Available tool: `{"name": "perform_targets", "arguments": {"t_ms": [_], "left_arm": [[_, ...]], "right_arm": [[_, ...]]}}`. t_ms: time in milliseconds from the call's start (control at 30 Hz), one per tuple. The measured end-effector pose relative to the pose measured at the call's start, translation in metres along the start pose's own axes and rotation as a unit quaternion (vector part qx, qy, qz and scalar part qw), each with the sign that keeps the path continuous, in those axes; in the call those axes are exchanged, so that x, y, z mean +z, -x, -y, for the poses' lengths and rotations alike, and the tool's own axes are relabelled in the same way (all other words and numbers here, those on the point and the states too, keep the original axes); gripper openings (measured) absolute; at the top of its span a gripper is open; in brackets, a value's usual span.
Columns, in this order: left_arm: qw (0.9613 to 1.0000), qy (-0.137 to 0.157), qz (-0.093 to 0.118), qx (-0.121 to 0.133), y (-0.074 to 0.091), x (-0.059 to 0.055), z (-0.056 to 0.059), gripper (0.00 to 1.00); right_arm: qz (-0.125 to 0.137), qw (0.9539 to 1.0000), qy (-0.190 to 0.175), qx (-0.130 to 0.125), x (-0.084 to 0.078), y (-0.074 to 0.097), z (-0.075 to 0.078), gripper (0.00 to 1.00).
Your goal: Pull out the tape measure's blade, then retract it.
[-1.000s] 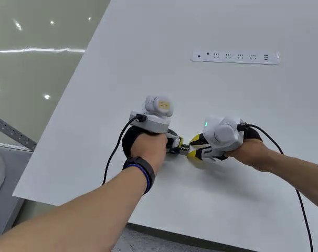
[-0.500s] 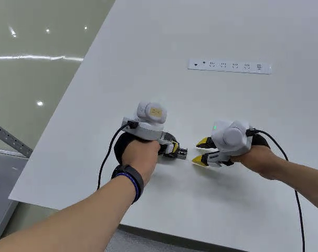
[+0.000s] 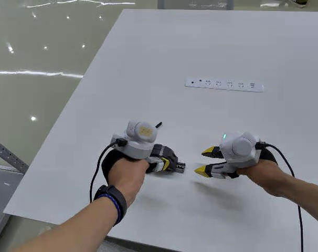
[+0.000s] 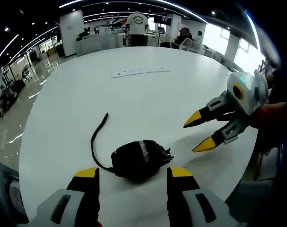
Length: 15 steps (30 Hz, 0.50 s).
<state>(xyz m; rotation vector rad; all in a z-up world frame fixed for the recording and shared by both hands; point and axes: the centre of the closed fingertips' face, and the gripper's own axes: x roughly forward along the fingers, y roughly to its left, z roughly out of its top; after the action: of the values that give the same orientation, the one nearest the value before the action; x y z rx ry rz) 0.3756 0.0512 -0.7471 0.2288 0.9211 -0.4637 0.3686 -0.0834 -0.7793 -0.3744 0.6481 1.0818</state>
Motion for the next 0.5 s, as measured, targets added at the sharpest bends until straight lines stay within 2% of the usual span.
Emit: {"name": "perform_targets", "arguments": {"t_ms": [167, 267, 433, 500], "left_arm": [[0.9998, -0.011, 0.013, -0.009, 0.007, 0.0, -0.006, 0.54], [0.9997, -0.008, 0.021, -0.013, 0.01, 0.001, -0.01, 0.55], [0.9992, -0.018, 0.03, -0.019, 0.018, 0.0, -0.015, 0.55], [0.9986, -0.023, 0.033, -0.036, 0.018, -0.001, -0.012, 0.57]], "right_arm": [[0.008, 0.9997, -0.02, -0.009, 0.0, 0.009, 0.0, 0.35], [0.013, 0.9994, -0.027, -0.015, 0.0, 0.014, 0.0, 0.37], [0.012, 0.999, -0.04, -0.019, -0.008, 0.024, -0.008, 0.43], [0.014, 0.9984, -0.048, -0.026, -0.012, 0.029, -0.008, 0.43]]}}
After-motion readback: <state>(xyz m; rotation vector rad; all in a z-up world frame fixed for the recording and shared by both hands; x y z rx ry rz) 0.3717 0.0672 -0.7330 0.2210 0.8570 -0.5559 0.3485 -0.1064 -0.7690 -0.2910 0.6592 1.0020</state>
